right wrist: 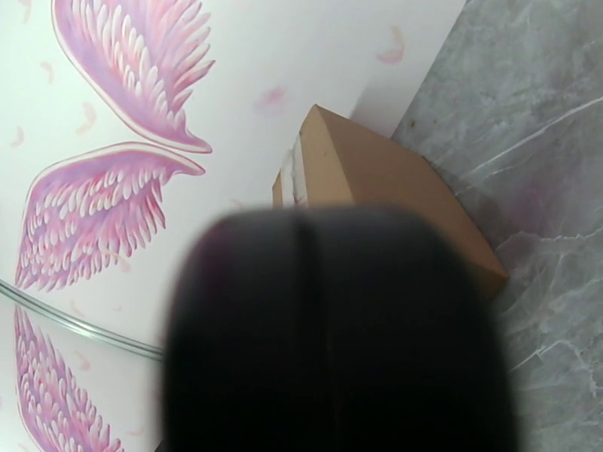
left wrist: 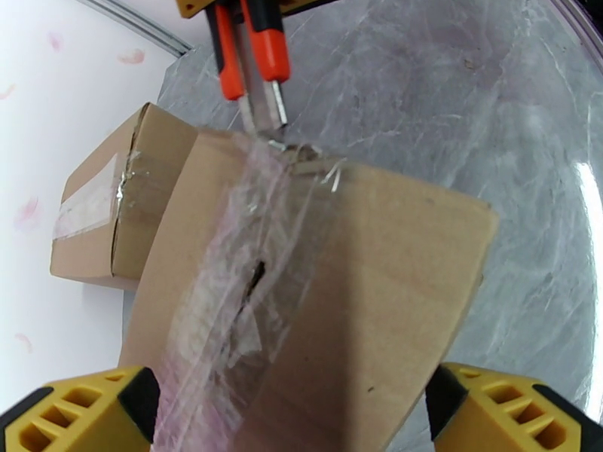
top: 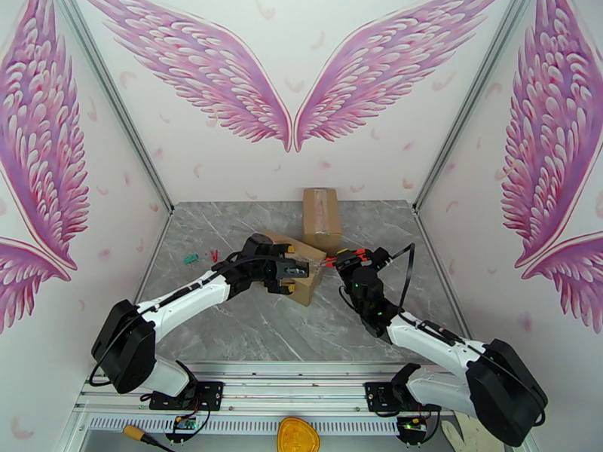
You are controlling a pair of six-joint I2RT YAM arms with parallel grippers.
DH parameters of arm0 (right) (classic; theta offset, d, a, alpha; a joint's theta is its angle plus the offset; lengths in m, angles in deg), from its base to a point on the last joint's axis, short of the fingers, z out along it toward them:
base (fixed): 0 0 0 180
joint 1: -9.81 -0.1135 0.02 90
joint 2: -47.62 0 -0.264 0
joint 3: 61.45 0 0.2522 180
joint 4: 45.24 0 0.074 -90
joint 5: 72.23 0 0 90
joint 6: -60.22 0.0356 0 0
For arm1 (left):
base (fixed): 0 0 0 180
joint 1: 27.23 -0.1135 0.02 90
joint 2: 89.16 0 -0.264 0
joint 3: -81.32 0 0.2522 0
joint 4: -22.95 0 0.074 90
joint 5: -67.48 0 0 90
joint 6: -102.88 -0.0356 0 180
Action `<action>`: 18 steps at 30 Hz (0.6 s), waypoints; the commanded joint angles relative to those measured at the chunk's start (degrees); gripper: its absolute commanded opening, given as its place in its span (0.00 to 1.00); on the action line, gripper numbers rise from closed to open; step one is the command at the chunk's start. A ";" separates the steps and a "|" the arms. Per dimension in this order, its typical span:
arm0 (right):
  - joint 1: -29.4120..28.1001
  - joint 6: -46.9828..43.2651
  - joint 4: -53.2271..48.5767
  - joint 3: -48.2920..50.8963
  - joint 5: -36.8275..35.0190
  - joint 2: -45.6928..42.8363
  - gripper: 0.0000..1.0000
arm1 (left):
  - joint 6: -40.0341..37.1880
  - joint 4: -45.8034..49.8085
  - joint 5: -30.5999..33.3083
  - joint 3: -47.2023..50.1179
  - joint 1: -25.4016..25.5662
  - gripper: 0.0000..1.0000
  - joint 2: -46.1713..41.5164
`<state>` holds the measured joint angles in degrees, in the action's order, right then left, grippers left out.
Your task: Unpack the express box
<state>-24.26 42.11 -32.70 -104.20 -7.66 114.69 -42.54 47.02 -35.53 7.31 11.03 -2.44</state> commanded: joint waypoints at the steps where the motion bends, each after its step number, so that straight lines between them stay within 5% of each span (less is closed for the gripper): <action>1: -0.93 2.92 -8.58 -1.92 9.74 -2.10 0.00 | 1.86 -8.39 4.15 -1.18 -0.14 0.99 1.69; 18: 2.53 10.73 -5.30 -2.58 23.22 1.66 0.00 | 2.67 -9.09 1.04 -2.60 -0.25 0.98 3.68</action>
<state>-20.06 49.50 -39.19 -106.50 0.86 114.84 -41.66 44.33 -33.87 6.70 10.24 -0.52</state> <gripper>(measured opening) 0.202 0.984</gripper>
